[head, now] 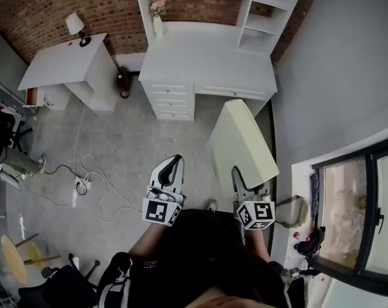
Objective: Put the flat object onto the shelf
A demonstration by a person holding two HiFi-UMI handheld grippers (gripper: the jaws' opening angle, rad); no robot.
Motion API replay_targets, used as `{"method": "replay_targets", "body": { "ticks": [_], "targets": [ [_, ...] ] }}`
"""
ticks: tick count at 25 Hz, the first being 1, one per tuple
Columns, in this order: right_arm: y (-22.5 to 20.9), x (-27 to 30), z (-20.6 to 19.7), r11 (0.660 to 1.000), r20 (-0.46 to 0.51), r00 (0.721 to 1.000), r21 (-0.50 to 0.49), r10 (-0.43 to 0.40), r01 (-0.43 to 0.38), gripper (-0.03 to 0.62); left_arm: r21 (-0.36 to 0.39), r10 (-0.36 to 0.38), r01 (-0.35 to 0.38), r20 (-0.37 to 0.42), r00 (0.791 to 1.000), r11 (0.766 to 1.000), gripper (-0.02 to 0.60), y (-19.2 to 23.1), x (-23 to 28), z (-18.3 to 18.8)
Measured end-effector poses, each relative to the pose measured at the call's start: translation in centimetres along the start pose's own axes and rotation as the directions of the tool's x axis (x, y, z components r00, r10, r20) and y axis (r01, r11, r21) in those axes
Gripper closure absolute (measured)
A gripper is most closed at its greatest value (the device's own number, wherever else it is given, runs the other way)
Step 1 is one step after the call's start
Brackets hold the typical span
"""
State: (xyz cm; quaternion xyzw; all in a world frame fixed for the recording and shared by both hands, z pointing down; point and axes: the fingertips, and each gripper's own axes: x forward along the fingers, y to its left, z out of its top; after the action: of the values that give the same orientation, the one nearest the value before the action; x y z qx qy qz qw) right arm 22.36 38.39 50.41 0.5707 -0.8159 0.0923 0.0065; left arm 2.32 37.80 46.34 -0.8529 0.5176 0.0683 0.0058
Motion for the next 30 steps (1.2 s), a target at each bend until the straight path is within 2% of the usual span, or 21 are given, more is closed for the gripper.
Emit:
{"method": "replay_targets", "body": {
  "ticks": [10,14,23,30],
  "targets": [
    [-1.5,-0.6,-0.1,1.0,0.001,1.0,-0.005,0.008,-0.008,0.315,0.007,-0.009,0.009,-0.002,1.0,1.0,0.563,-1.8,1.1,-0.2],
    [-2.7,-0.8,0.0,0.999,-0.001,1.0,0.024,0.028,-0.028,0.313,0.013,-0.002,0.002,0.0,1.0,1.0,0.563,-2.8,1.7,-0.2],
    [-6.4,0.5,0.1,0.995,-0.014,0.996,0.034,0.092,-0.091,0.313,0.046,0.068,-0.067,-0.017,0.998,0.997,0.563,-4.4,3.8,-0.4],
    [-8.1,3.9,0.8,0.994,-0.016,0.994,-0.008,0.107,-0.107,0.312,0.049,0.109,-0.107,-0.043,0.993,0.993,0.563,-2.5,5.5,-1.4]
  ]
}}
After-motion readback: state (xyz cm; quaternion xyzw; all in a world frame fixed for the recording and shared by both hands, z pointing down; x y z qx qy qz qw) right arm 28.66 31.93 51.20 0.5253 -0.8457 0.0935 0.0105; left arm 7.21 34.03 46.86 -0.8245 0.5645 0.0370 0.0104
